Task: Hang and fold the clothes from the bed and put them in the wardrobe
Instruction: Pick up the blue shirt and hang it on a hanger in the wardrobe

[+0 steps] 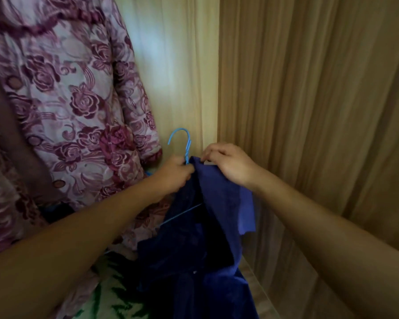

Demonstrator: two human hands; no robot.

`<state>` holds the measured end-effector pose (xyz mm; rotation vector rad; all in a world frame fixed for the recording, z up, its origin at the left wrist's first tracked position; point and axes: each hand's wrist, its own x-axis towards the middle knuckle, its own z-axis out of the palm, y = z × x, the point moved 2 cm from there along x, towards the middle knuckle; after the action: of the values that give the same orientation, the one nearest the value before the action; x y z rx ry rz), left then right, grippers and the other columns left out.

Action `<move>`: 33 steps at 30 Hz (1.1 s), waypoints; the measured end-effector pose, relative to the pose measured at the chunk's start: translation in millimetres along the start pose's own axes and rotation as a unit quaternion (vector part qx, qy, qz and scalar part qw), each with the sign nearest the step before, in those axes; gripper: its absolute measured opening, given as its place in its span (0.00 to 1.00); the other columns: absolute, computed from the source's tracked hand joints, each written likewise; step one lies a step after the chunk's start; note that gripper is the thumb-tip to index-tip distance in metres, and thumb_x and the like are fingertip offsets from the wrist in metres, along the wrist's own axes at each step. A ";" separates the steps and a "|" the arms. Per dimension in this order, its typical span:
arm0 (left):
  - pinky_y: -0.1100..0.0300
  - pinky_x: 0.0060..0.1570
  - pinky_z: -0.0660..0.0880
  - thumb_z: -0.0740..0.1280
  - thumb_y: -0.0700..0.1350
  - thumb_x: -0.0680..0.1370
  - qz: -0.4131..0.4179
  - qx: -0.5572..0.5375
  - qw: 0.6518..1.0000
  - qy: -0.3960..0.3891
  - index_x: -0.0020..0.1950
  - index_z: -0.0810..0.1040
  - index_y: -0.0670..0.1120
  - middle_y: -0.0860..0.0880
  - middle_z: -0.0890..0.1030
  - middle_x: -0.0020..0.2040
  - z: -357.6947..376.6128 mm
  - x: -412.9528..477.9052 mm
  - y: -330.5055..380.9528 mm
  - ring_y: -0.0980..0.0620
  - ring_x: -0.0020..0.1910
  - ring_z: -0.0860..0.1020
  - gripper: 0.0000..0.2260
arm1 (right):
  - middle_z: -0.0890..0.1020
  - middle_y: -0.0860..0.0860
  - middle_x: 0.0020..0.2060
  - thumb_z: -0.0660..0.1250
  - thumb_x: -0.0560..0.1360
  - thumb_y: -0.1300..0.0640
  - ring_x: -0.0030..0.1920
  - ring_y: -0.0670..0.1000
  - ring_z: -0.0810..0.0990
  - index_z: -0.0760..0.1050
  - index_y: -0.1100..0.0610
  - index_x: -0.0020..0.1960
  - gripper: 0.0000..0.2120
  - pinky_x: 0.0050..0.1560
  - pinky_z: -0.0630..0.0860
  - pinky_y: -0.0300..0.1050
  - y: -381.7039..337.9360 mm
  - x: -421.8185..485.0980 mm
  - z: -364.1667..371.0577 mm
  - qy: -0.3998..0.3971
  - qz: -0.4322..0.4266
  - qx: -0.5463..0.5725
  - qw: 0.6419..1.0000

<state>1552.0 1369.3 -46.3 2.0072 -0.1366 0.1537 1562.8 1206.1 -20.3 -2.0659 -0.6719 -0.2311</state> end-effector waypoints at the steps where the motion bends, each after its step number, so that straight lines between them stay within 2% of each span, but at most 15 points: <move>1: 0.62 0.25 0.57 0.60 0.36 0.81 0.007 0.010 1.000 0.009 0.37 0.70 0.48 0.50 0.67 0.27 -4.8 0.9 1.4 0.54 0.22 0.64 0.14 | 0.83 0.59 0.49 0.63 0.79 0.64 0.52 0.56 0.80 0.81 0.61 0.50 0.08 0.59 0.74 0.53 6.9 0.3 -1.3 -0.024 -0.001 -0.060 0.998; 4: 0.61 0.28 0.61 0.63 0.36 0.78 0.026 0.035 0.999 0.004 0.36 0.70 0.46 0.53 0.68 0.25 -22.4 2.3 2.8 0.52 0.25 0.66 0.12 | 0.83 0.53 0.49 0.65 0.80 0.58 0.52 0.57 0.80 0.79 0.56 0.55 0.06 0.57 0.75 0.56 21.7 -5.6 4.7 -0.062 -0.053 -0.190 0.978; 8: 0.54 0.44 0.67 0.70 0.42 0.78 0.046 0.063 0.996 -0.046 0.43 0.76 0.35 0.45 0.74 0.39 -48.3 -2.9 0.0 0.51 0.40 0.72 0.10 | 0.79 0.53 0.42 0.61 0.84 0.56 0.47 0.59 0.78 0.77 0.58 0.48 0.09 0.50 0.74 0.57 18.7 -1.7 6.9 -0.009 -0.160 -0.233 0.959; 10: 0.53 0.49 0.69 0.74 0.45 0.76 0.103 0.149 0.983 0.033 0.50 0.78 0.39 0.44 0.75 0.44 -59.0 -9.2 -5.6 0.49 0.44 0.73 0.11 | 0.80 0.57 0.43 0.61 0.83 0.57 0.47 0.60 0.78 0.76 0.59 0.49 0.09 0.49 0.74 0.57 13.9 9.6 0.9 0.017 -0.166 -0.244 0.955; 11: 0.51 0.53 0.70 0.75 0.47 0.74 0.145 0.235 0.953 0.127 0.57 0.78 0.41 0.43 0.75 0.50 -62.0 -15.6 -8.0 0.47 0.49 0.73 0.15 | 0.80 0.58 0.43 0.61 0.83 0.58 0.47 0.61 0.78 0.76 0.59 0.49 0.08 0.49 0.74 0.58 11.3 16.4 -1.7 0.024 -0.169 -0.250 0.953; 13: 0.46 0.55 0.70 0.74 0.48 0.72 0.250 0.371 0.843 0.299 0.63 0.74 0.46 0.43 0.73 0.57 -60.5 -36.9 -6.1 0.42 0.55 0.72 0.22 | 0.79 0.59 0.43 0.63 0.80 0.60 0.46 0.61 0.78 0.76 0.59 0.49 0.04 0.47 0.74 0.58 3.3 28.9 -6.2 0.025 -0.174 -0.265 0.948; 14: 0.46 0.52 0.69 0.72 0.48 0.71 0.315 0.405 0.795 0.324 0.62 0.73 0.48 0.44 0.72 0.57 -55.5 -47.4 -4.3 0.41 0.55 0.72 0.21 | 0.79 0.58 0.43 0.63 0.79 0.61 0.45 0.61 0.78 0.76 0.59 0.49 0.03 0.47 0.75 0.57 -1.4 34.6 -8.6 0.030 -0.177 -0.268 0.947; 16: 0.47 0.47 0.71 0.70 0.45 0.72 0.423 0.444 0.744 0.265 0.59 0.73 0.48 0.45 0.73 0.55 -41.3 -58.8 -11.0 0.41 0.50 0.74 0.16 | 0.79 0.57 0.41 0.64 0.79 0.61 0.44 0.61 0.78 0.76 0.59 0.49 0.03 0.45 0.74 0.56 -10.5 43.6 -13.5 0.047 -0.185 -0.257 0.947; 18: 0.48 0.40 0.74 0.67 0.42 0.74 0.430 0.445 0.765 0.176 0.53 0.75 0.46 0.45 0.74 0.50 -34.2 -58.9 -28.6 0.42 0.44 0.76 0.08 | 0.77 0.54 0.39 0.63 0.80 0.61 0.41 0.59 0.76 0.74 0.58 0.47 0.04 0.44 0.74 0.56 -16.7 49.7 -18.7 0.057 -0.191 -0.245 0.949; 20: 0.48 0.42 0.74 0.66 0.44 0.77 0.331 0.423 0.830 0.149 0.52 0.76 0.45 0.46 0.73 0.51 -30.6 -53.9 -52.7 0.43 0.45 0.78 0.06 | 0.76 0.52 0.37 0.62 0.82 0.61 0.39 0.55 0.73 0.74 0.58 0.45 0.07 0.43 0.74 0.55 -21.2 53.1 -24.0 0.063 -0.195 -0.233 0.950; 24: 0.57 0.62 0.73 0.73 0.55 0.75 0.130 0.288 0.946 0.069 0.67 0.72 0.48 0.48 0.75 0.62 -27.6 -34.7 -91.1 0.49 0.62 0.75 0.25 | 0.79 0.55 0.38 0.61 0.82 0.62 0.40 0.58 0.76 0.75 0.61 0.45 0.08 0.44 0.74 0.56 -25.8 54.4 -30.4 0.075 -0.181 -0.204 0.959; 26: 0.68 0.56 0.74 0.74 0.49 0.76 0.102 0.186 0.977 -0.007 0.61 0.75 0.51 0.55 0.80 0.55 -23.8 -28.3 -96.0 0.54 0.58 0.78 0.16 | 0.80 0.56 0.37 0.60 0.81 0.63 0.40 0.59 0.76 0.75 0.61 0.45 0.07 0.45 0.74 0.56 -26.5 53.4 -33.8 0.079 -0.166 -0.189 0.965; 27: 0.65 0.51 0.77 0.73 0.44 0.76 0.087 0.194 0.977 -0.027 0.54 0.77 0.49 0.55 0.82 0.48 -23.6 -26.2 -96.3 0.54 0.51 0.80 0.09 | 0.79 0.57 0.37 0.60 0.80 0.63 0.41 0.61 0.76 0.74 0.61 0.46 0.07 0.45 0.74 0.56 -26.6 53.2 -35.9 0.079 -0.159 -0.179 0.968; 29: 0.53 0.49 0.79 0.67 0.35 0.76 0.077 0.197 0.977 0.018 0.47 0.80 0.43 0.49 0.82 0.43 -32.2 -17.2 -96.1 0.54 0.43 0.78 0.05 | 0.79 0.58 0.38 0.61 0.80 0.62 0.42 0.64 0.76 0.74 0.61 0.46 0.06 0.45 0.75 0.56 -26.1 52.3 -40.6 0.084 -0.155 -0.163 0.971; 33: 0.57 0.49 0.76 0.65 0.33 0.79 0.058 0.041 0.980 0.188 0.52 0.82 0.39 0.46 0.84 0.47 -83.3 -5.8 -68.3 0.52 0.46 0.79 0.08 | 0.77 0.48 0.33 0.61 0.80 0.57 0.36 0.54 0.74 0.71 0.52 0.43 0.07 0.42 0.75 0.55 -24.3 49.8 -54.0 0.123 -0.162 -0.140 0.969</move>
<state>1553.6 1473.9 -72.7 2.0142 -0.0051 0.6162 1596.2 1190.5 47.8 -2.1325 -0.8565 -0.7968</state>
